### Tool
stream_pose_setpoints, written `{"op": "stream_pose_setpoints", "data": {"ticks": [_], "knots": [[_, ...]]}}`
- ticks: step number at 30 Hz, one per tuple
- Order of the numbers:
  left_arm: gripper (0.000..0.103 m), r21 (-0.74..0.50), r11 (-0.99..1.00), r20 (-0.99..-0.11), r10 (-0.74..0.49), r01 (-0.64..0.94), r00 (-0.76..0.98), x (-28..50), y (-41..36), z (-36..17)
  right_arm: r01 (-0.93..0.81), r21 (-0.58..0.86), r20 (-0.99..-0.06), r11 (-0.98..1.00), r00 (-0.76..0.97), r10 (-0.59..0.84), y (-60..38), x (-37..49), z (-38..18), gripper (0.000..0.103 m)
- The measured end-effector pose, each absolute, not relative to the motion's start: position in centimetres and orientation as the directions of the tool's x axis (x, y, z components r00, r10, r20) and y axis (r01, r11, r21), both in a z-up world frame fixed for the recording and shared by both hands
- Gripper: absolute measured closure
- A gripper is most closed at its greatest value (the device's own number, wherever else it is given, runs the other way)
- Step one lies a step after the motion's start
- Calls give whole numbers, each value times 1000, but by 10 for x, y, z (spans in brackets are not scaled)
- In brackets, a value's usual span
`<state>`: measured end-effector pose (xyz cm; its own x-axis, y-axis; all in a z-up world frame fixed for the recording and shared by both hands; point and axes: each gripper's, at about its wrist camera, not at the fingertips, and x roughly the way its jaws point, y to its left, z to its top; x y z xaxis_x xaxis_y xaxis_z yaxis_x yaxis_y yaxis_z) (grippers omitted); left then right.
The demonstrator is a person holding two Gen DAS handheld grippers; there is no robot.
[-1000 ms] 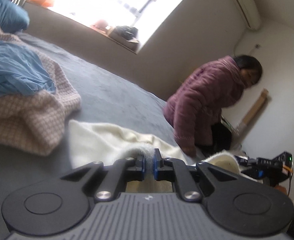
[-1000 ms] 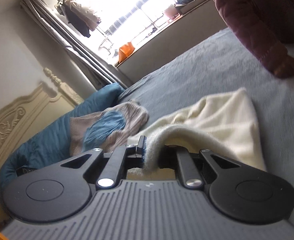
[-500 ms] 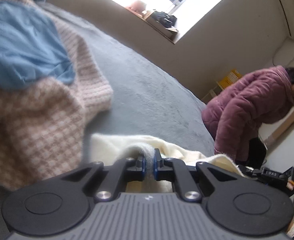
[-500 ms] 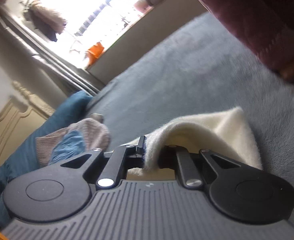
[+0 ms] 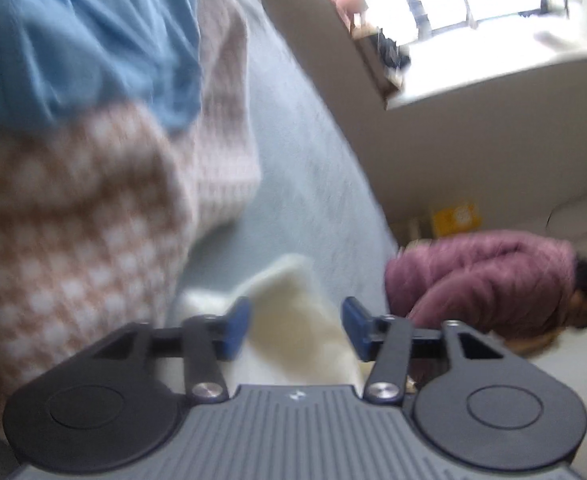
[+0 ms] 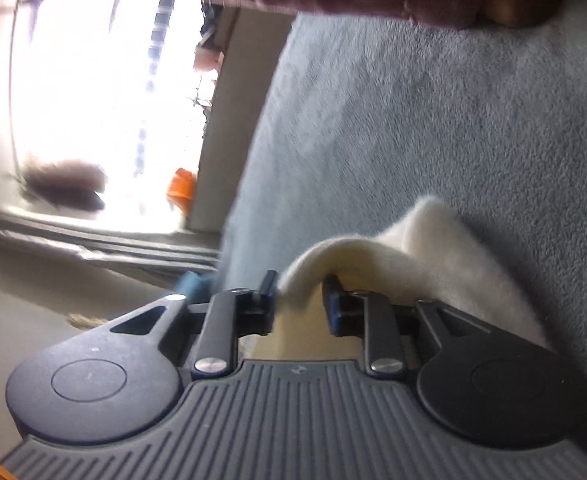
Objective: Fold clothes
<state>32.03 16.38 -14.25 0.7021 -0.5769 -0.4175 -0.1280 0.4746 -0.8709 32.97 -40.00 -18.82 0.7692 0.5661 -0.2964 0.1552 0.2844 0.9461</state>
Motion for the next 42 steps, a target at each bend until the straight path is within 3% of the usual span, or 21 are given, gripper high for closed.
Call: {"op": "stream_pose_setpoints", "data": {"ticks": [1, 2, 3, 10, 14, 16, 17, 20, 23, 34, 38, 40, 42], "knots": [[43, -879, 457, -407, -569, -136, 715, 320, 167, -142, 152, 947, -287, 282, 793, 538, -404, 326, -185, 66], [42, -874, 466, -412, -562, -137, 717, 319, 169, -139, 148, 946, -280, 287, 818, 502, -408, 322, -180, 52], [42, -867, 479, -420, -555, -137, 718, 317, 170, -137, 145, 944, -275, 295, 839, 469, -412, 319, -176, 45], [34, -814, 578, -453, -581, -49, 676, 256, 175, -111, 119, 946, -251, 300, 857, 451, -430, 256, -153, 43], [27, -802, 597, -456, -623, 9, 635, 197, 184, -100, 103, 946, -258, 307, 814, 521, -435, 185, -147, 34], [21, -796, 604, -461, -653, 45, 601, 162, 186, -100, 146, 941, -295, 305, 793, 533, -435, 148, -159, 29], [13, -796, 601, -459, -674, 69, 579, 146, 183, -102, 170, 938, -315, 303, 783, 537, -434, 129, -166, 25], [9, -780, 622, -507, -690, 66, 516, 113, 167, -125, 256, 918, -387, 304, 745, 544, -431, 80, -191, 23], [11, -758, 653, -571, -657, -7, 492, 109, 151, -156, 293, 902, -424, 318, 739, 523, -427, 71, -210, 24], [10, -737, 674, -524, -617, 50, 588, 148, 136, -170, 225, 916, -381, 334, 752, 538, -424, 161, -209, 24], [30, -737, 672, -528, -641, 75, 557, 167, 125, -171, 223, 927, -362, 303, 749, 555, -425, 178, -212, 22], [37, -742, 667, -531, -639, 59, 557, 176, 123, -172, 230, 916, -383, 329, 743, 549, -422, 181, -209, 33], [52, -735, 677, -543, -620, 38, 566, 176, 123, -172, 245, 889, -431, 386, 730, 530, -417, 180, -205, 65]]}}
